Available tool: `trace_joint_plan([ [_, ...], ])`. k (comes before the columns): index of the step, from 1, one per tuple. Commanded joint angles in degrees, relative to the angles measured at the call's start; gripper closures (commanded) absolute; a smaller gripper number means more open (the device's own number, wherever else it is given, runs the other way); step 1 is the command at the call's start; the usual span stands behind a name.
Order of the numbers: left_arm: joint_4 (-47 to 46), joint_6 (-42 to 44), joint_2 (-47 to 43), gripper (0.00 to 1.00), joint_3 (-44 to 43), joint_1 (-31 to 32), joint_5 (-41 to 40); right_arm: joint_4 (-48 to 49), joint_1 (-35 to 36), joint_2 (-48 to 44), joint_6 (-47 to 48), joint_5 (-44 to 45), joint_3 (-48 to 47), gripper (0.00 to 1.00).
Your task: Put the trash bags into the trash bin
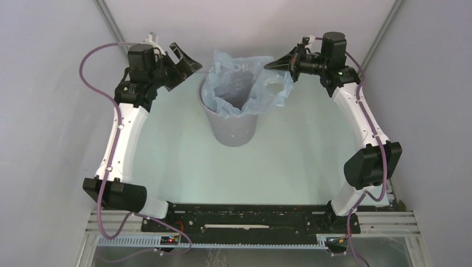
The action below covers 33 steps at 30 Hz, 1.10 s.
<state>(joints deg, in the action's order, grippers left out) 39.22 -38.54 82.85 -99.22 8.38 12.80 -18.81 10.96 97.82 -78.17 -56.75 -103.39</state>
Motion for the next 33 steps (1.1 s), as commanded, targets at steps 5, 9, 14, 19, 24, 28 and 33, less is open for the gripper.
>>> trace_joint_plan([
  [5,-12.99,-6.08,8.23,0.11,1.68,-2.12,7.49,-3.47,1.05,0.36,3.70,1.29,-3.20,1.00],
  [9,-16.24,-6.55,13.91,0.15,-0.21,-1.44,12.61,-3.74,1.58,0.27,4.81,0.92,-3.32,1.00],
  [14,-19.76,-8.92,12.94,0.20,4.91,-0.02,14.70,-6.68,1.48,-0.14,8.16,0.90,-3.08,1.00],
  [19,-23.07,-13.09,9.02,0.31,15.74,2.05,16.78,-7.30,0.34,-1.55,10.14,0.85,-0.69,1.00],
  [24,-23.40,-15.97,2.95,0.35,22.88,4.88,18.28,-7.69,-1.94,-4.32,11.83,-0.19,3.12,1.00],
  [28,-22.42,-16.91,-2.17,0.33,25.88,6.73,18.15,-11.14,-3.61,-6.47,16.12,-1.46,5.15,1.00],
  [33,-14.79,-14.19,-7.57,0.14,22.21,3.09,13.76,-16.79,-5.22,-8.59,21.45,-2.62,5.23,1.00],
])
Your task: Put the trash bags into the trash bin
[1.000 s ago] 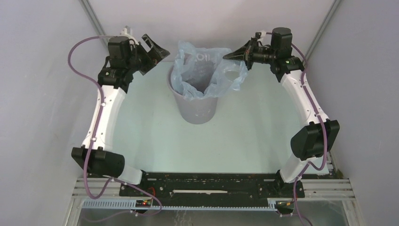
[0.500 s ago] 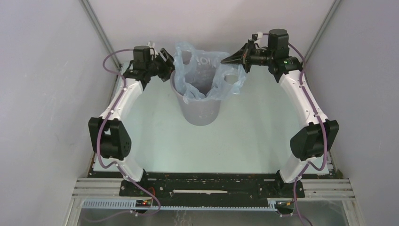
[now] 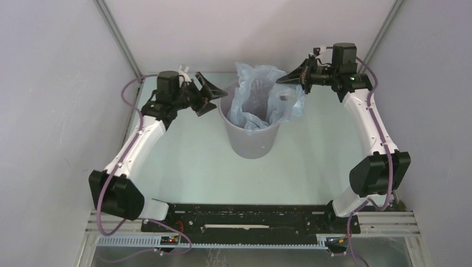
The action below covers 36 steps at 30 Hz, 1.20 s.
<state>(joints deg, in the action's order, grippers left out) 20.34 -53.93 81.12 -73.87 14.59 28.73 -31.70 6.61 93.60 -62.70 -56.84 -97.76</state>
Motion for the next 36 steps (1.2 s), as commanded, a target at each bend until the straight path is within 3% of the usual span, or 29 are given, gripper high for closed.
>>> trace_joint_plan([
  [1,5.80,1.66,-6.63,0.11,-4.56,-4.08,-3.03,-4.15,-1.16,-4.59,6.46,-2.90,-0.49,1.00],
  [6,7.90,5.15,-9.63,0.05,-13.18,-4.90,-4.85,-5.42,-1.46,-4.71,7.87,-3.61,-1.10,1.00],
  [11,6.78,11.80,-12.17,0.02,-21.48,3.23,-10.05,-5.39,-0.87,-4.09,7.95,-3.08,-2.53,1.00],
  [17,8.95,19.26,-13.48,0.00,-27.21,15.21,-25.61,-5.16,-0.56,-3.53,7.94,-3.20,-3.17,1.00],
  [20,15.66,20.95,-11.42,0.00,-30.35,20.69,-36.77,-4.90,-0.46,-3.60,7.83,-2.98,-3.22,1.00],
  [22,20.93,20.70,-9.27,0.01,-32.85,21.77,-39.67,-4.58,-0.33,-3.75,7.69,-2.76,-3.24,1.00],
  [31,22.83,21.52,-1.43,0.00,-38.52,23.78,-32.87,-6.34,0.72,-4.04,9.08,-1.17,-3.58,1.00],
  [36,25.58,21.25,0.07,0.21,-39.94,24.02,-34.84,-7.79,0.95,-3.96,10.81,0.07,-4.79,1.00],
])
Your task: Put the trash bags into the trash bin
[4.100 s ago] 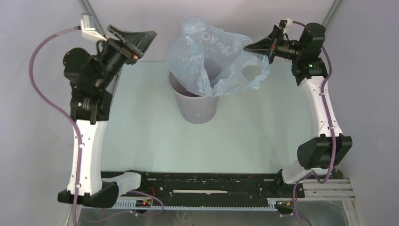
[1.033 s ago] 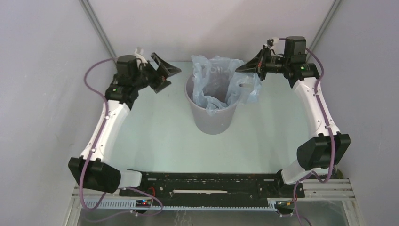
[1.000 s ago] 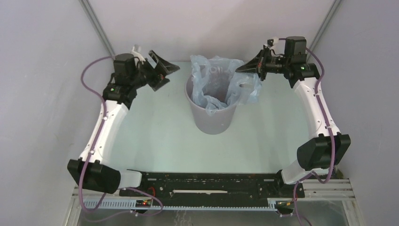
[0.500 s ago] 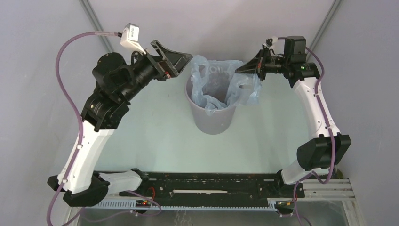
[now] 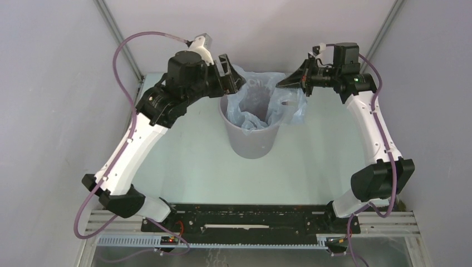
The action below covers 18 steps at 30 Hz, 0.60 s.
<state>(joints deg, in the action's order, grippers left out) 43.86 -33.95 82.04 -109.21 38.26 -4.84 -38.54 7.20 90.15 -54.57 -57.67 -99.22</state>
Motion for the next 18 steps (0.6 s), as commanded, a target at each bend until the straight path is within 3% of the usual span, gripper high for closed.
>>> trace_joint_plan([
  [1,2.56,1.53,-0.83,0.29,-4.66,0.40,-1.78,-1.53,0.42,-0.42,3.19,1.16,-3.58,1.00],
  [3,4.14,1.59,-0.71,0.55,-5.34,0.33,-3.34,-2.77,0.38,-0.04,4.65,1.55,-4.24,1.00],
  [5,4.67,1.61,-0.72,0.68,-5.65,0.26,-4.50,-5.41,0.15,0.66,7.56,2.34,-5.73,0.97],
  [7,4.47,1.53,-0.83,0.77,-5.66,0.20,-4.90,-10.50,-0.24,1.38,12.16,4.01,-8.75,0.81],
  [12,4.04,0.86,-0.98,0.91,-5.37,-0.07,-3.96,-26.81,-0.95,3.69,25.99,9.93,-18.62,0.36],
  [15,4.04,0.74,-1.16,0.95,-5.15,-0.36,-3.70,-33.82,-0.44,2.71,32.60,16.26,-22.66,0.20],
  [18,4.05,0.00,-1.18,0.98,-4.73,-1.18,-2.95,-35.18,0.96,-1.26,36.26,23.12,-20.15,0.08],
])
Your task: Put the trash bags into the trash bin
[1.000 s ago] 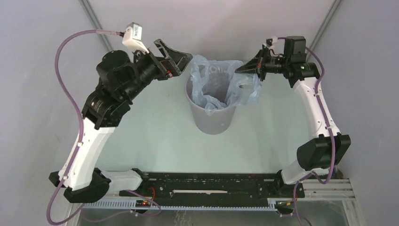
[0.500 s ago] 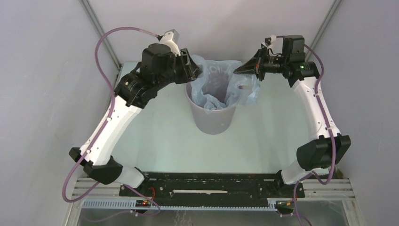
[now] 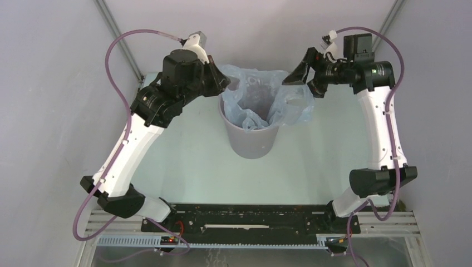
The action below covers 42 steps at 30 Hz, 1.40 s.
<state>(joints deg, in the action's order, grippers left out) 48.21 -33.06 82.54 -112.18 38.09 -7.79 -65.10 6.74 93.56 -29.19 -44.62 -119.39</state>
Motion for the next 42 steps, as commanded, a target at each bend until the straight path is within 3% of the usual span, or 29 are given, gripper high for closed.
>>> trace_joint_plan([
  [1,-0.30,-1.17,-1.64,0.99,-1.66,-1.27,0.49,-7.81,2.00,-6.28,11.39,11.89,2.07,0.06],
  [5,-0.26,-2.13,-1.60,1.00,-1.36,-2.00,1.60,-0.24,4.50,-13.12,8.77,15.98,12.01,0.02],
  [10,-0.30,-4.16,-1.43,1.00,-0.55,-3.11,2.89,17.85,10.70,-20.18,3.19,24.11,23.10,0.01],
  [14,-0.38,-6.17,-1.54,1.00,0.95,-4.14,4.78,27.58,14.77,-21.12,2.82,32.47,27.17,0.02],
  [19,-2.43,-7.95,-4.06,1.00,5.31,-5.35,5.56,30.28,18.58,-19.74,5.61,46.19,28.45,0.11],
  [22,-3.70,-8.54,-6.36,1.00,8.17,-6.04,5.09,32.10,18.56,-19.63,5.62,47.95,28.76,0.35],
  [24,-4.34,-8.96,-7.65,1.00,10.10,-6.61,5.13,31.37,17.85,-19.40,5.18,46.98,27.57,0.56],
  [28,-5.23,-10.50,-9.71,0.99,14.00,-8.13,5.82,27.83,14.33,-17.96,3.50,37.65,25.45,0.81],
  [33,-6.00,-11.24,-10.66,0.93,16.08,-11.27,7.33,17.89,7.74,-10.27,-0.35,16.86,19.47,0.93],
  [42,-7.68,-11.06,-6.84,0.96,17.14,-15.62,13.39,7.72,6.37,1.46,0.11,9.91,8.16,0.96],
])
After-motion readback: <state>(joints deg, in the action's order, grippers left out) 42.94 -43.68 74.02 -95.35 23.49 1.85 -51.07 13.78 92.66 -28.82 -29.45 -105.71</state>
